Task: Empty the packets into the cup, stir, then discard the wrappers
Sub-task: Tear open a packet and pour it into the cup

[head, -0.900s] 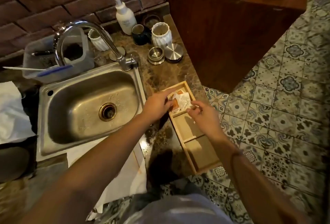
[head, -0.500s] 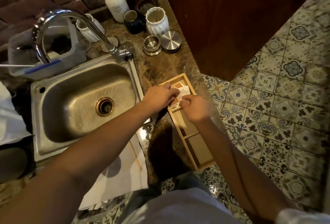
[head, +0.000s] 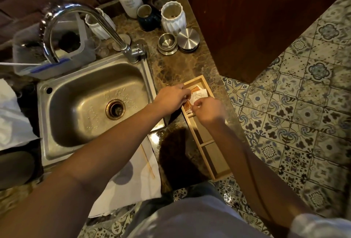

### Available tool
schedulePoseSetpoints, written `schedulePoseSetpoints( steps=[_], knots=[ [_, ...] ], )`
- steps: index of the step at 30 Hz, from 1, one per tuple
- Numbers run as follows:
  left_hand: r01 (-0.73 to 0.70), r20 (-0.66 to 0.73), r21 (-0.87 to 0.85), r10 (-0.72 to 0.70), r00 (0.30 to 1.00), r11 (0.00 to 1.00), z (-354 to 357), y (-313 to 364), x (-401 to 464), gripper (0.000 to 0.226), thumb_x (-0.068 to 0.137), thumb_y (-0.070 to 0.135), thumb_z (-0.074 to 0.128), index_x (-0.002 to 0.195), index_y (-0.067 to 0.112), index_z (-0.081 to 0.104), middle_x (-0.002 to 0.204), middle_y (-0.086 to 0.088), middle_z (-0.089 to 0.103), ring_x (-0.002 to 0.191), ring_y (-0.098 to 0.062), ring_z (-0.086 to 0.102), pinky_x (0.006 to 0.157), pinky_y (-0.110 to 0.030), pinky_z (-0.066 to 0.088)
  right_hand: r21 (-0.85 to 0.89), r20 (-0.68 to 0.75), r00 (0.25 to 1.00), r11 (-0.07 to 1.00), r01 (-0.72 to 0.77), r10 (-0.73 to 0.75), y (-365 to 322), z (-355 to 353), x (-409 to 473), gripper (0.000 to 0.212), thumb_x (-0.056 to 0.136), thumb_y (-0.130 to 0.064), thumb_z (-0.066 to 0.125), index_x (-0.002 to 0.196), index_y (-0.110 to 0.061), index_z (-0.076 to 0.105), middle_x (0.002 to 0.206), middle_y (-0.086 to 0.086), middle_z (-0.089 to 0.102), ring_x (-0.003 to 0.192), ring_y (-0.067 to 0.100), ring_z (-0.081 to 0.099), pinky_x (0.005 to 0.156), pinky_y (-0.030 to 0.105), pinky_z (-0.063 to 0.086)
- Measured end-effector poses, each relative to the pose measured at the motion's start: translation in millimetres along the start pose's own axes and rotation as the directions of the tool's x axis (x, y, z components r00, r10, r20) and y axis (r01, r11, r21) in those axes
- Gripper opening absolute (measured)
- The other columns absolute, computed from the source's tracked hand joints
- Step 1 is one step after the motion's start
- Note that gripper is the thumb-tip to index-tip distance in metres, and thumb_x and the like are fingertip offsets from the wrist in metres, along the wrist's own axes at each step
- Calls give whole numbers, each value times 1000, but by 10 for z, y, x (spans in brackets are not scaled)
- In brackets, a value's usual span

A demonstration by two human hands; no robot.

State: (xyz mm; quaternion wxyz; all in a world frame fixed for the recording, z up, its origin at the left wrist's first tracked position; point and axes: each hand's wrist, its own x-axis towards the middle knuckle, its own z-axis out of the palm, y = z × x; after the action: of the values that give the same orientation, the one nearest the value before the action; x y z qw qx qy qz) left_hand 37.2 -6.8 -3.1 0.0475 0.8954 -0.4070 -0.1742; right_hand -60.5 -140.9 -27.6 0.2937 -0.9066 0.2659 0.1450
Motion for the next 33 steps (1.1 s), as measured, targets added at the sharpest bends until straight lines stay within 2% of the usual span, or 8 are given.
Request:
schedulePoseSetpoints(
  steps=[9,11,16,20,22,25,28,33],
  knots=[
    [16,-42,-90,-20,999,996,-39,-83,-89,16,96,22,66,111,21,71,113,-6,62,99,-28,64,78,-39,53,-62,1,999,997,40,-40,-12,-2,-18,25,92,-46,67,103,-27,79,94,1,76,85,23,69,65,26,42],
    [53,-74,-118,-62,995,992,-48,-102,-146,17,97,23,66,113,21,72,114,-5,62,99,-27,64,78,-38,53,-62,5,998,996,59,-59,2,-13,-29,23,94,-42,66,103,-25,79,90,3,76,78,23,65,64,27,41],
    [84,-151,-211,-117,982,974,-131,-86,-322,15,96,22,68,109,17,76,117,-3,61,104,-24,62,83,-41,54,55,54,987,987,151,-154,49,-128,-85,18,99,-27,60,104,-21,76,91,7,75,87,29,69,70,34,50],
    [96,-244,-376,-199,949,922,-280,7,-523,12,93,17,71,103,16,78,116,-1,66,109,-20,61,92,-43,53,68,-11,969,967,247,-247,-2,-314,-229,18,101,-34,60,104,-24,74,75,-4,69,70,17,63,56,29,43],
    [118,-264,-509,-285,921,853,-366,74,-646,11,93,17,72,103,17,77,112,1,70,106,-17,63,93,-42,53,186,-27,960,942,278,-278,-63,-431,-320,15,99,-31,64,105,-24,76,68,-11,66,61,2,61,49,18,37],
    [103,-275,-699,-398,875,708,-505,173,-891,16,95,19,71,109,20,78,106,8,74,98,-2,66,91,-30,56,440,-14,938,840,317,-346,-177,-612,-486,8,95,-22,72,101,-25,77,67,-13,66,58,-11,58,53,7,41],
    [-1,-360,-786,-457,813,618,-591,287,-1162,22,97,19,69,117,20,77,107,14,75,101,7,68,89,-16,53,668,9,929,693,270,-370,-321,-726,-673,11,92,-13,75,95,-24,78,66,-9,68,53,-8,57,51,6,42],
    [-99,-418,-863,-589,691,496,-667,403,-1604,21,98,22,66,116,25,77,106,10,79,99,-7,74,87,-28,59,833,86,916,532,150,-393,-505,-703,-959,8,93,-19,74,91,-22,81,61,-7,65,49,4,52,44,16,39]
  ],
)
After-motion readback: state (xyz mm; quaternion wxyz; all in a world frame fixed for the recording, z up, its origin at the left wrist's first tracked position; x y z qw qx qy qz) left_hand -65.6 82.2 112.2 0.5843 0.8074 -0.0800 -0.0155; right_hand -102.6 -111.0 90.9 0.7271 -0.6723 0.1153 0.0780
